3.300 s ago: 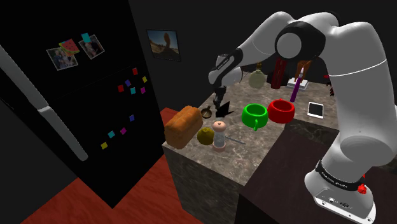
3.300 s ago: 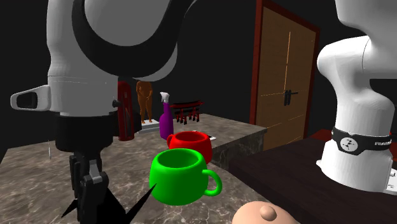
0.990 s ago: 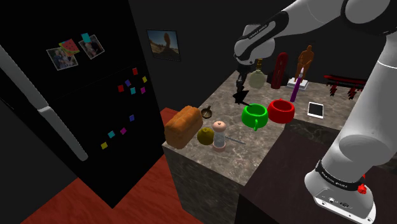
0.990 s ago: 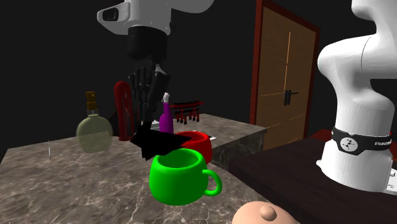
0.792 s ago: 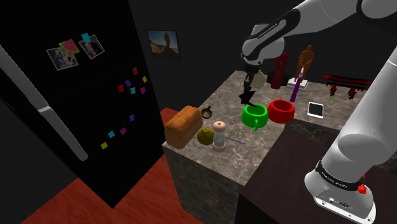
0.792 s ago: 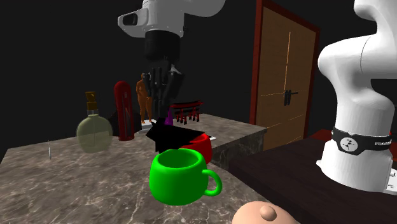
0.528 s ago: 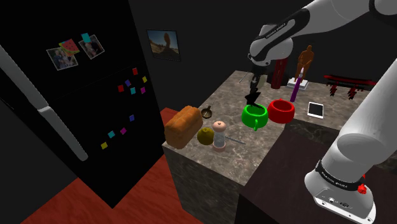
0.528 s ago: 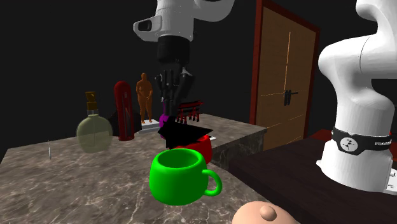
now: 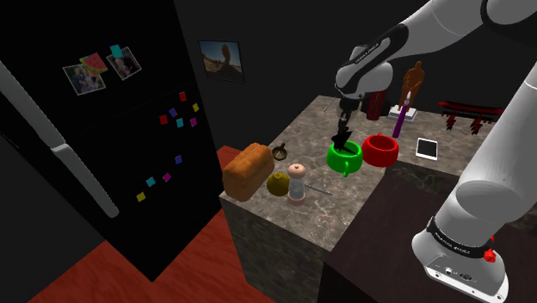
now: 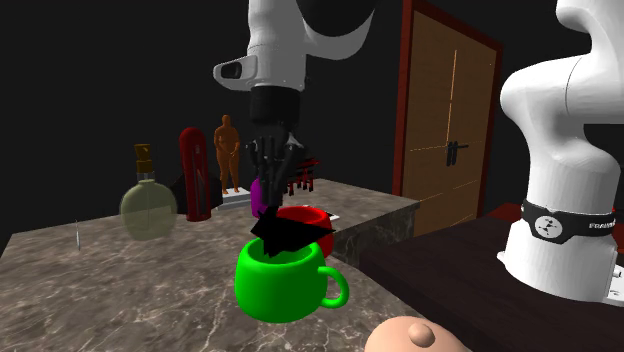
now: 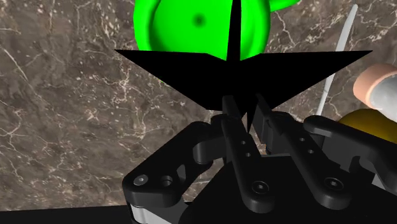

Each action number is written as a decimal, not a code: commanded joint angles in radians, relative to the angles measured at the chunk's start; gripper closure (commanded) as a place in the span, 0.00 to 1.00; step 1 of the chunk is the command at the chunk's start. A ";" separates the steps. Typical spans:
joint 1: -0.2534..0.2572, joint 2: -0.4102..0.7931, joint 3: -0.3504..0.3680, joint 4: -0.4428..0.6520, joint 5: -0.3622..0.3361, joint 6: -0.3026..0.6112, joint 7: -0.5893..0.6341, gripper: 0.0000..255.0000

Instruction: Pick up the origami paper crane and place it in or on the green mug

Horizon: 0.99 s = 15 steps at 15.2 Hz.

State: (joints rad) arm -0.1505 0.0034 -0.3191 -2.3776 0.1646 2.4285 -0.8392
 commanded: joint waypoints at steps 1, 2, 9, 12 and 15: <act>0.000 0.023 0.001 -0.009 0.017 0.029 -0.014 1.00; 0.001 0.034 0.001 -0.012 0.025 0.042 -0.021 1.00; 0.000 0.083 0.006 -0.023 0.065 0.097 -0.054 1.00; 0.001 0.083 0.006 -0.022 0.066 0.097 -0.054 1.00; -0.001 0.078 0.004 -0.025 0.063 0.093 -0.056 0.00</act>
State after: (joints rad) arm -0.1515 0.0705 -0.3153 -2.3886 0.2281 2.5318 -0.8940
